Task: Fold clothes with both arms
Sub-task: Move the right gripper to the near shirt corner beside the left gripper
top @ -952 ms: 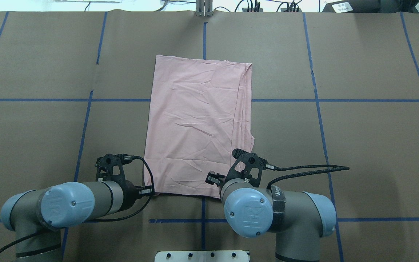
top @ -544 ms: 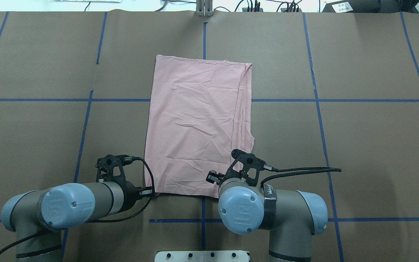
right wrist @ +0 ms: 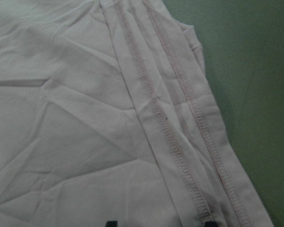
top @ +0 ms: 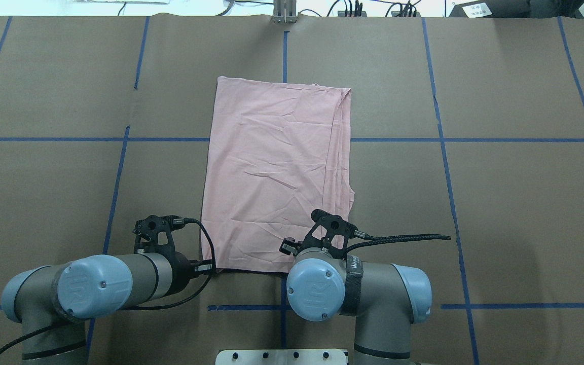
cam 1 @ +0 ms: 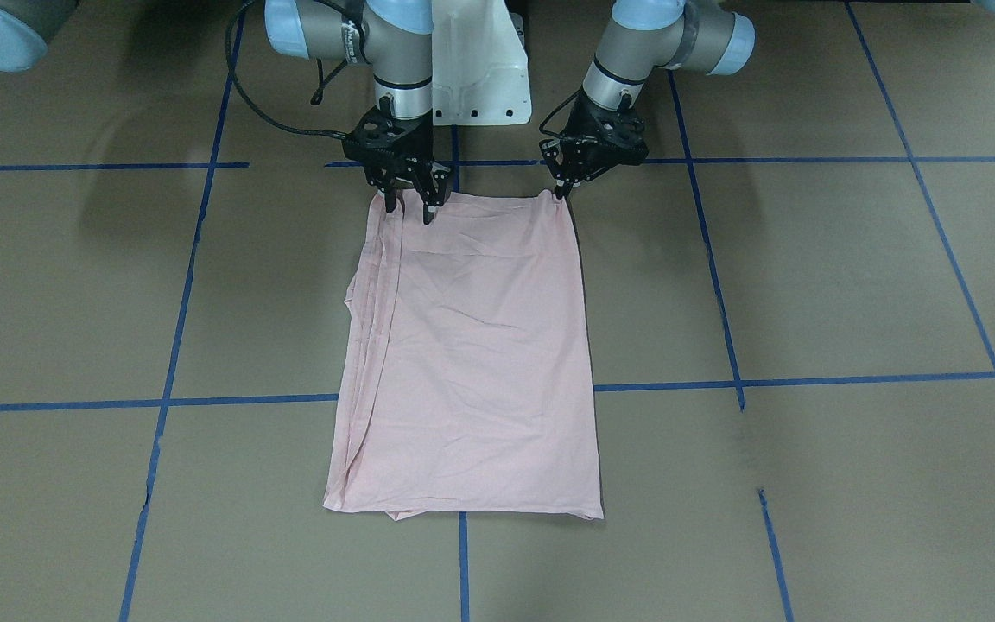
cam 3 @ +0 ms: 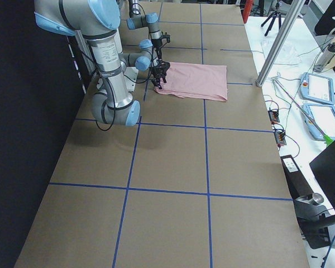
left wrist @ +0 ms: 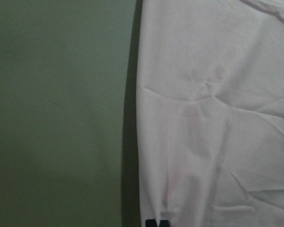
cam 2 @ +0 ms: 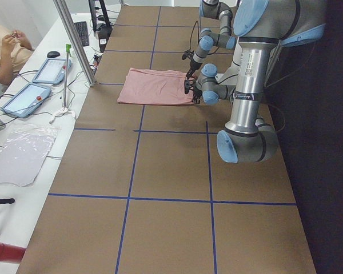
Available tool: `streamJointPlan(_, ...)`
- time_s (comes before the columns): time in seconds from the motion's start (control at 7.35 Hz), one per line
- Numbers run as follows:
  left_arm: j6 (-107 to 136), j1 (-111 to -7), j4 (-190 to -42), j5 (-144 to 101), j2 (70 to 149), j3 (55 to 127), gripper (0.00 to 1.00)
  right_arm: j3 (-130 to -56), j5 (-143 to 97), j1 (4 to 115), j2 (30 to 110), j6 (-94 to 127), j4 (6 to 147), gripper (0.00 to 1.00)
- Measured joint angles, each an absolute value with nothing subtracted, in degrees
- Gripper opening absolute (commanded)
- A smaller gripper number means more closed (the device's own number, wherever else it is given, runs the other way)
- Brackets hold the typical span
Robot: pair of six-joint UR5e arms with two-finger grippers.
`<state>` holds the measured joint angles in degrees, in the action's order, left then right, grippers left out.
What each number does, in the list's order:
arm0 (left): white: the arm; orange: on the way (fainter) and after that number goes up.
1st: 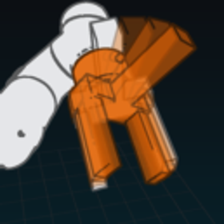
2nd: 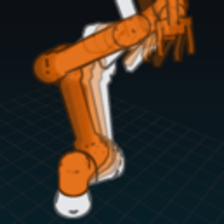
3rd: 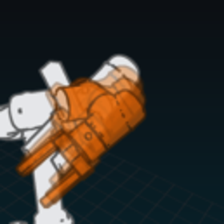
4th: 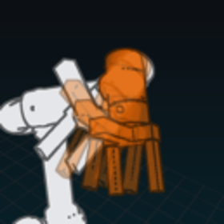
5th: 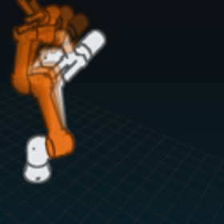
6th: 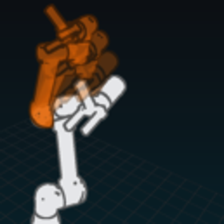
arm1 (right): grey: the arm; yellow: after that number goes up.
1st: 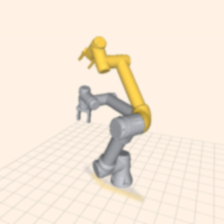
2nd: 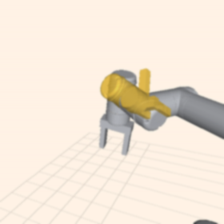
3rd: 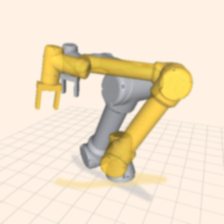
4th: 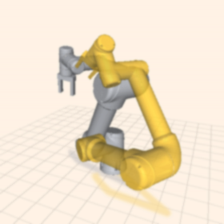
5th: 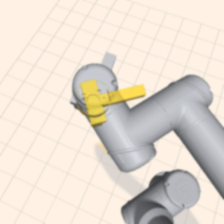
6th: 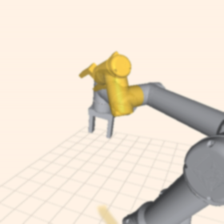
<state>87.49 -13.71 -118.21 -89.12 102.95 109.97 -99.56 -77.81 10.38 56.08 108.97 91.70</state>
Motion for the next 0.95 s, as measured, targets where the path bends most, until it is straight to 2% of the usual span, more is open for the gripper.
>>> streamJointPlan(0.54,87.46,-13.70,-118.21,-89.12,103.03,109.90,0.00,-100.05,-77.87,10.34,56.26,108.90,94.30,0.69)
streamJointPlan(0.68,87.45,-13.69,-118.21,-89.12,103.05,109.88,0.00,-100.06,-77.86,10.26,56.33,108.91,94.36,0.61)
streamJointPlan(0.82,87.45,-13.69,-118.21,-89.12,103.03,109.87,0.00,-100.06,-77.81,10.10,56.40,108.97,94.38,0.23)
streamJointPlan(0.95,87.45,-13.69,-118.21,-89.12,103.03,109.87,0.00,-100.08,-77.72,9.91,56.41,109.07,94.38,0.00)
